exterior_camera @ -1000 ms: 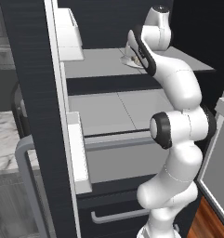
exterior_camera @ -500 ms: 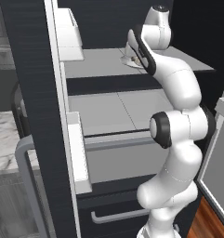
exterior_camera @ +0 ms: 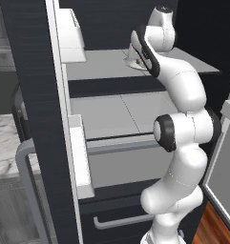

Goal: Retrieve the fish from the fridge and place it on the saucepan with marinade on the stove.

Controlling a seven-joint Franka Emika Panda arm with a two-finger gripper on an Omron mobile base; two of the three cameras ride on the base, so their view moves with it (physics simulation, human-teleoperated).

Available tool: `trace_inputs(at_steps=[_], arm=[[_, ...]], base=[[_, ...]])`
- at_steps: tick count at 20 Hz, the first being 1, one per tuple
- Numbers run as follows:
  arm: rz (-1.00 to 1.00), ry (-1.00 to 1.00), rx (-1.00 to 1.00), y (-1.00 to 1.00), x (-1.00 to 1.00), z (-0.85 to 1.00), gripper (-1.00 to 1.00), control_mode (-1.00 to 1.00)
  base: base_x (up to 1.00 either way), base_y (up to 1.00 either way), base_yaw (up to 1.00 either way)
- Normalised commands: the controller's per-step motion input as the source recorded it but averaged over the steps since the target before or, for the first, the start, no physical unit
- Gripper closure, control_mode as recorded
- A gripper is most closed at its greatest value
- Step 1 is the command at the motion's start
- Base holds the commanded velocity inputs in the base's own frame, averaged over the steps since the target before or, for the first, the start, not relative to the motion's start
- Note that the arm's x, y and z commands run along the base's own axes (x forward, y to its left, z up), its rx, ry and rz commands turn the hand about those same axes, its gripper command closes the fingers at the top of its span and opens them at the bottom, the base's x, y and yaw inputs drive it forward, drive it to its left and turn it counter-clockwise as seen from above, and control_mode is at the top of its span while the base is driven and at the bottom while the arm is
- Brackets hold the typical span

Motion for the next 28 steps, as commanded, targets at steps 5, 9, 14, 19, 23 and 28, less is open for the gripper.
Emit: trace_inputs(at_steps=[5,9,14,19,23,28], arm=[[0.0,0.0,0.0,0.0,0.0,-0.31,1.0,-1.0],[0.0,0.0,0.0,0.0,0.0,-0.07,1.0,-1.0],[0.0,-0.11,0.0,-0.02,-0.11,0.04,1.0,-1.0],[0.0,-0.23,0.0,0.0,-0.43,0.1,1.0,-1.0],[0.0,-0.21,0.0,0.0,-0.59,0.01,1.0,-1.0],[0.0,-0.22,0.0,0.0,-0.66,0.0,1.0,-1.0]], base=[[0.0,0.0,0.0],[0.0,0.0,0.0],[0.0,0.0,0.0],[0.0,0.0,0.0],[0.0,0.0,0.0],[0.0,0.0,0.0]])
